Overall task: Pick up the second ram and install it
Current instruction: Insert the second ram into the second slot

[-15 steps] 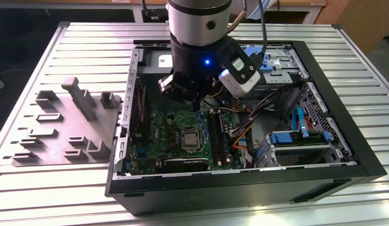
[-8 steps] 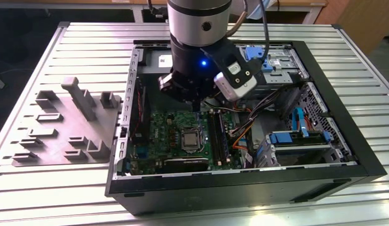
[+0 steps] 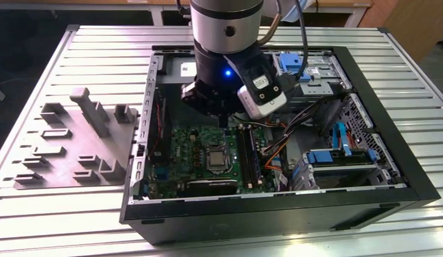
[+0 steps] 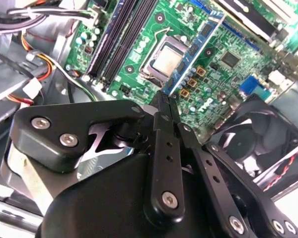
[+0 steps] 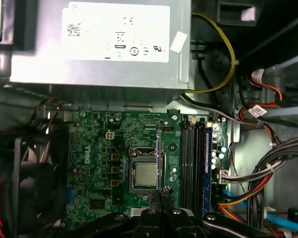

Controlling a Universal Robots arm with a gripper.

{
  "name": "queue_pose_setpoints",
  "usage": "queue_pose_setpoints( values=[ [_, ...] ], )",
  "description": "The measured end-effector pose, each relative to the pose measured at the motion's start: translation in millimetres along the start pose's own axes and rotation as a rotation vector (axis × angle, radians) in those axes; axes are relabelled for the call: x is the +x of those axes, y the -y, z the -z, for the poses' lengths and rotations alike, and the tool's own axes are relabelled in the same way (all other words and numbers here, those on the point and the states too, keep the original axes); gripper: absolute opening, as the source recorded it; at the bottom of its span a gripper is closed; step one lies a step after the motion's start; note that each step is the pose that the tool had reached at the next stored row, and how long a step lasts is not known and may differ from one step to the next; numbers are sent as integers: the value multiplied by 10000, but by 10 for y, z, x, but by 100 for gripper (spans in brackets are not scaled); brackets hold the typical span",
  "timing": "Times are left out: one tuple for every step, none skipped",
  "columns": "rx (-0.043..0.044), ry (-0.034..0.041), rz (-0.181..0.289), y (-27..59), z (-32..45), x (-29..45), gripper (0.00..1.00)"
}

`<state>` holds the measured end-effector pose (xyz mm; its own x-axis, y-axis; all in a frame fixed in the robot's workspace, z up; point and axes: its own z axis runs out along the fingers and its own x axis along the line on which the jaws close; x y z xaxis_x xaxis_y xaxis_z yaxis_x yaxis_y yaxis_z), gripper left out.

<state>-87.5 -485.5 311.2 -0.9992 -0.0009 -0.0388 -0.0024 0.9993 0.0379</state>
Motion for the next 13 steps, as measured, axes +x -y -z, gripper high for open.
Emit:
queue_pose_setpoints(
  values=[
    [3, 3, -75, 0, 0, 0, 11],
    [4, 3, -90, 0, -1, 0, 11],
    [4, 4, -92, 0, -1, 0, 11],
    [4, 4, -94, 0, -1, 0, 11],
    [4, 4, -96, 0, -1, 0, 11],
    [3, 5, -96, 0, -2, 0, 11],
    [-1, 9, -96, 0, -7, 0, 11],
    [-5, 16, -97, 0, -14, 1, 11],
    [-2, 17, -97, 0, -17, 1, 11],
    [1, 16, -96, 0, -18, -2, 11],
    [0, 17, -97, 0, -21, -10, 11],
    [-1, 18, -97, 1, -24, -20, 11],
    [-1, 18, -96, 1, -27, -33, 11]
  ],
)
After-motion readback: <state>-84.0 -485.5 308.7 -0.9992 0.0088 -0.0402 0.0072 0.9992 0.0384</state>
